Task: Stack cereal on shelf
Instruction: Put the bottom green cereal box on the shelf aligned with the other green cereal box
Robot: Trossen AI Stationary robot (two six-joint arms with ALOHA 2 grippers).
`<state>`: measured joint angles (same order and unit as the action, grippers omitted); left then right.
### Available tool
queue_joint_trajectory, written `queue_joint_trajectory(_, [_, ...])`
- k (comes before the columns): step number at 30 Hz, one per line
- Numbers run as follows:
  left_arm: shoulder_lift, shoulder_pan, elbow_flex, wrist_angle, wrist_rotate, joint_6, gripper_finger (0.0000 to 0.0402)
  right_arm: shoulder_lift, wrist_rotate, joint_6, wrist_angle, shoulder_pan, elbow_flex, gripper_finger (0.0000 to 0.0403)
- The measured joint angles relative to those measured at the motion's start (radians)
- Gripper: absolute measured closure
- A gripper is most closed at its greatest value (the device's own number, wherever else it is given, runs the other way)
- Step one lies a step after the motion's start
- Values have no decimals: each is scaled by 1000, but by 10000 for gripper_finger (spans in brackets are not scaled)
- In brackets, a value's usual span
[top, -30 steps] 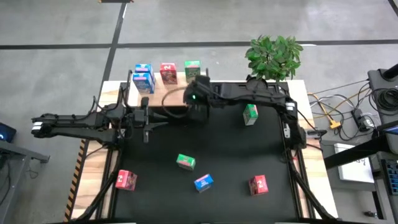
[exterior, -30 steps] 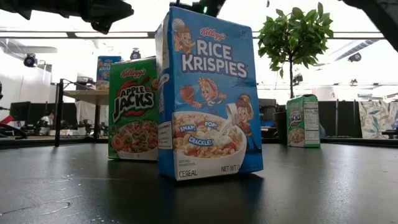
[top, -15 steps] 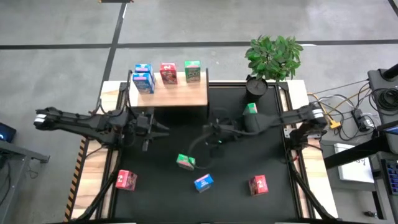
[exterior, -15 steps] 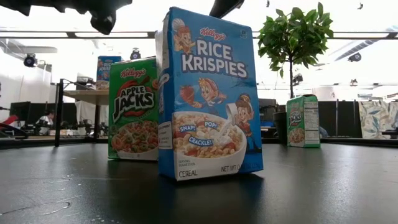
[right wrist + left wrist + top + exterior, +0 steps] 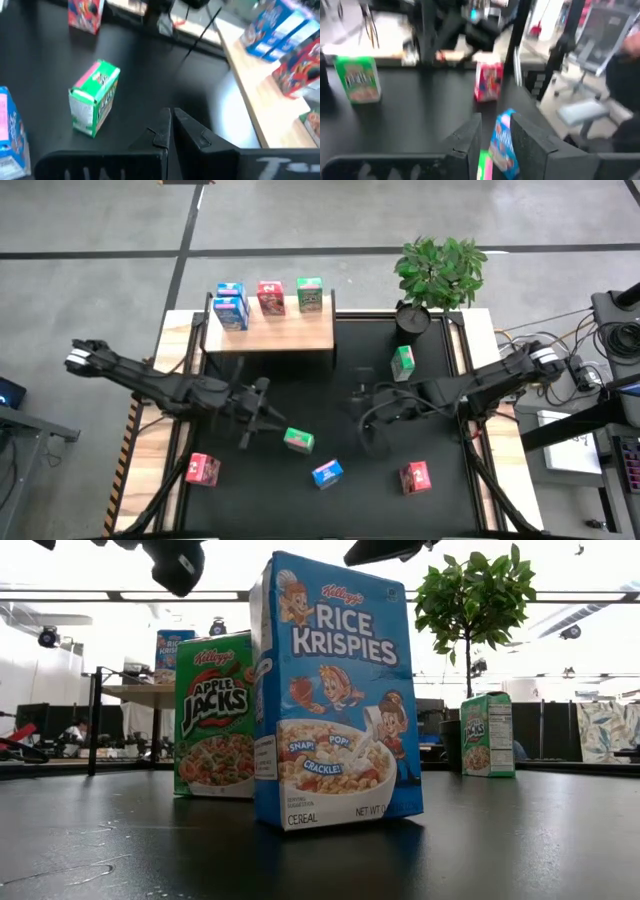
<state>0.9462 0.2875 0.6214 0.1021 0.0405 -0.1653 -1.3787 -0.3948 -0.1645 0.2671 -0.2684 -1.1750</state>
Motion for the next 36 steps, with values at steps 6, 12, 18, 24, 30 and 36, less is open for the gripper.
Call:
queue_joint_trajectory(6, [145, 35, 106, -156, -4, -2, 246, 81, 10, -81, -235, 0, 156, 394])
queue_joint_trajectory(12, [290, 51, 212, -332, 61, -1, 149, 144, 35, -48, -265, 0, 235, 394])
queue_joint_trajectory(18, [401, 51, 287, -469, 156, 7, 101, 162, 36, -27, -264, 0, 268, 394])
queue_joint_trajectory(24, [471, 51, 296, -480, 157, 22, 105, 156, 36, -45, -265, 0, 270, 394])
queue_joint_trajectory(30, [507, 53, 296, -476, 134, 25, 145, 155, 36, -57, -273, 0, 270, 394])
queue_joint_trajectory(36, [506, 55, 296, -462, 133, 25, 207, 155, 36, -65, -273, 0, 270, 394])
